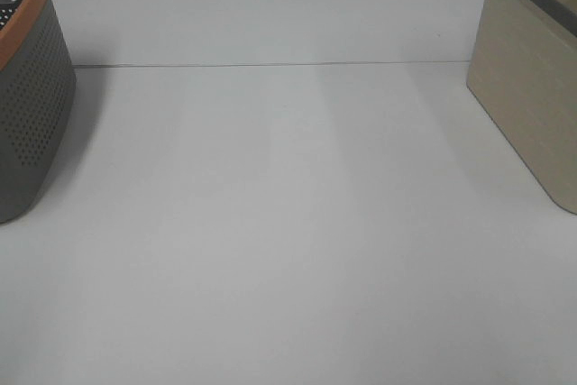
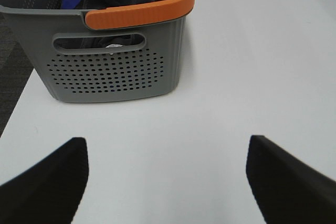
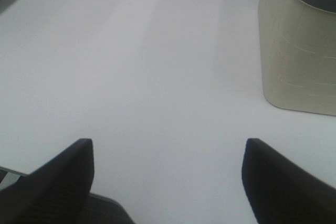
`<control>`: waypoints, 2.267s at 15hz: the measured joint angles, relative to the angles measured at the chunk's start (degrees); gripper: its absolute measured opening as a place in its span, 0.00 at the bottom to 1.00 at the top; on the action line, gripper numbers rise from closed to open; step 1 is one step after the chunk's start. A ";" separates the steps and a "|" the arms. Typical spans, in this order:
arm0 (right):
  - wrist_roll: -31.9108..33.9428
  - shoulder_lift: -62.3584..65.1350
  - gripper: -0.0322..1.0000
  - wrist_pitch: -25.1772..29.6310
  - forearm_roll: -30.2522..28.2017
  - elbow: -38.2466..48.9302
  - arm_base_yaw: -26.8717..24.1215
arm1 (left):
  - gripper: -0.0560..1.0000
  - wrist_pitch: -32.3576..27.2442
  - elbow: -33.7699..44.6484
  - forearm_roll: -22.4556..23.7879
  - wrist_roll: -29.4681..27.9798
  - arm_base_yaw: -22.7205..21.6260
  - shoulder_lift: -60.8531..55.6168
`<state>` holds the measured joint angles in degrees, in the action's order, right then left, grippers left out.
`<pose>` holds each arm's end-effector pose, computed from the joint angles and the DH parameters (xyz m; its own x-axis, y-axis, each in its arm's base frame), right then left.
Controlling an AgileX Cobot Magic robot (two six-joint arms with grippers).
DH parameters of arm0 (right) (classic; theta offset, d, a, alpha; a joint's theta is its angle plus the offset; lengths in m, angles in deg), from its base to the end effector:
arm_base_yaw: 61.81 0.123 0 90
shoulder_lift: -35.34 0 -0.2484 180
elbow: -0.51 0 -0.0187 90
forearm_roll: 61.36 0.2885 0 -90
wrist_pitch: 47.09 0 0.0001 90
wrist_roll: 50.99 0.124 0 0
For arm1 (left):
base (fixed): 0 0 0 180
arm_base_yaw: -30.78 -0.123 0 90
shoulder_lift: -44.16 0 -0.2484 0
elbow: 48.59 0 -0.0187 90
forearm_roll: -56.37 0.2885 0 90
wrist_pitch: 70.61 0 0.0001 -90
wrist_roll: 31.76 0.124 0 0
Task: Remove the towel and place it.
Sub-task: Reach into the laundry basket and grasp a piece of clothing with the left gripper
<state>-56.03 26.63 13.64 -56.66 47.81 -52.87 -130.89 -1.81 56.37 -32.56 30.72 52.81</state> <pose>0.0912 0.0233 0.2818 -0.4323 -0.1162 -0.8942 -0.2390 0.9710 -0.0107 0.0931 0.0001 0.2856 -0.4338 -0.0144 -0.9009 -0.0071 0.9999 -0.0126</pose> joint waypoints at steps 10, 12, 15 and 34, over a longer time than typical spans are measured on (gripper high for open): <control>0.00 0.00 0.77 0.00 0.00 0.00 0.00 | 0.78 0.00 -0.40 0.00 0.06 0.00 0.00; 0.00 0.00 0.77 0.00 0.00 0.00 0.00 | 0.78 0.00 -2.98 0.34 0.11 0.00 0.06; 0.00 0.00 0.77 0.00 0.00 0.00 0.00 | 0.78 0.11 -7.91 1.72 0.23 0.00 4.58; 0.00 0.00 0.77 0.00 0.00 0.00 0.00 | 0.77 -9.00 -54.43 10.89 17.36 0.00 76.83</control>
<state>-56.03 26.63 13.64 -56.66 47.81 -52.87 -139.88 -56.24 67.26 -15.20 30.72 129.65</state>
